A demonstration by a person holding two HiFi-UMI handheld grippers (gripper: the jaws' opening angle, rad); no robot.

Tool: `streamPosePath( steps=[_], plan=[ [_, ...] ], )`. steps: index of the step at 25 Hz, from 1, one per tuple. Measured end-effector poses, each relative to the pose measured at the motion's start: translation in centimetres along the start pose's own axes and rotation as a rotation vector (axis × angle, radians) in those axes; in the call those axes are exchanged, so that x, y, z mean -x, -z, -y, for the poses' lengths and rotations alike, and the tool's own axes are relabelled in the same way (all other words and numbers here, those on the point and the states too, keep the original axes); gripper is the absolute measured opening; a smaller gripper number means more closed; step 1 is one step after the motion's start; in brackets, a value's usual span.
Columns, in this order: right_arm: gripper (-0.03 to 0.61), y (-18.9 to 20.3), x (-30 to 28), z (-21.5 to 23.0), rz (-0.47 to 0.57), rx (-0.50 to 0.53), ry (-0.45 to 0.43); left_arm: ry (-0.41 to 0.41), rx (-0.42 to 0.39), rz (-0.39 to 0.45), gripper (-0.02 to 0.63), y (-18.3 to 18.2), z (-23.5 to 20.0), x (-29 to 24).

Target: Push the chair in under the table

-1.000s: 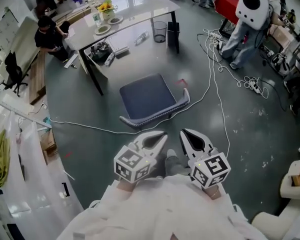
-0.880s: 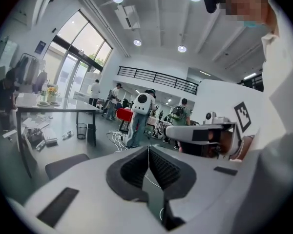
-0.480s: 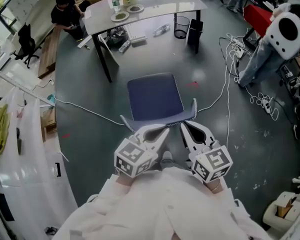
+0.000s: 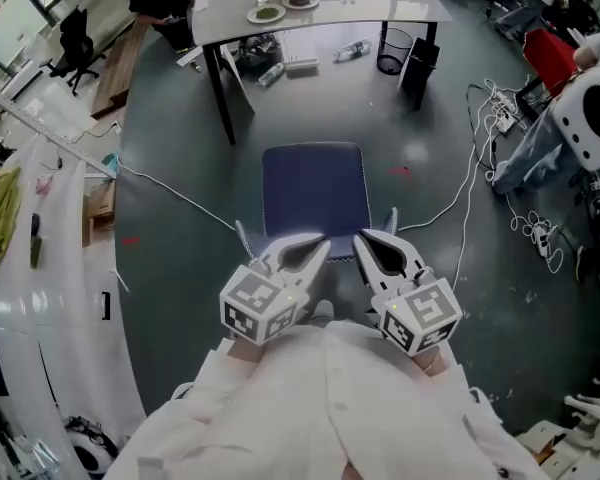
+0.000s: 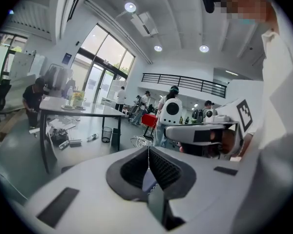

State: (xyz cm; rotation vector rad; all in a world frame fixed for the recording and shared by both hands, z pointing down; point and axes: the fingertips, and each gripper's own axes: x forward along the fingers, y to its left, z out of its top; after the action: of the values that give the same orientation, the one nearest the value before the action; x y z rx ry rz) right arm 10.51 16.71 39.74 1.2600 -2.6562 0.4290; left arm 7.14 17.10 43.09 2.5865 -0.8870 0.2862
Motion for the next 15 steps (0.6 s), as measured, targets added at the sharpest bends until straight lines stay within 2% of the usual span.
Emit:
streamPosePath(
  steps=[4, 15],
  plan=[
    [0.032, 0.4, -0.6, 0.9, -0.015, -0.004, -0.029, -0.034, 0.031, -0.008, 0.017, 0.6, -0.5, -0.5],
    [0.034, 1.7, -1.9, 1.9, -0.038, -0.039, -0.001, -0.077, 0.070, -0.033, 0.017, 2.0, -2.8, 0.9]
  ],
)
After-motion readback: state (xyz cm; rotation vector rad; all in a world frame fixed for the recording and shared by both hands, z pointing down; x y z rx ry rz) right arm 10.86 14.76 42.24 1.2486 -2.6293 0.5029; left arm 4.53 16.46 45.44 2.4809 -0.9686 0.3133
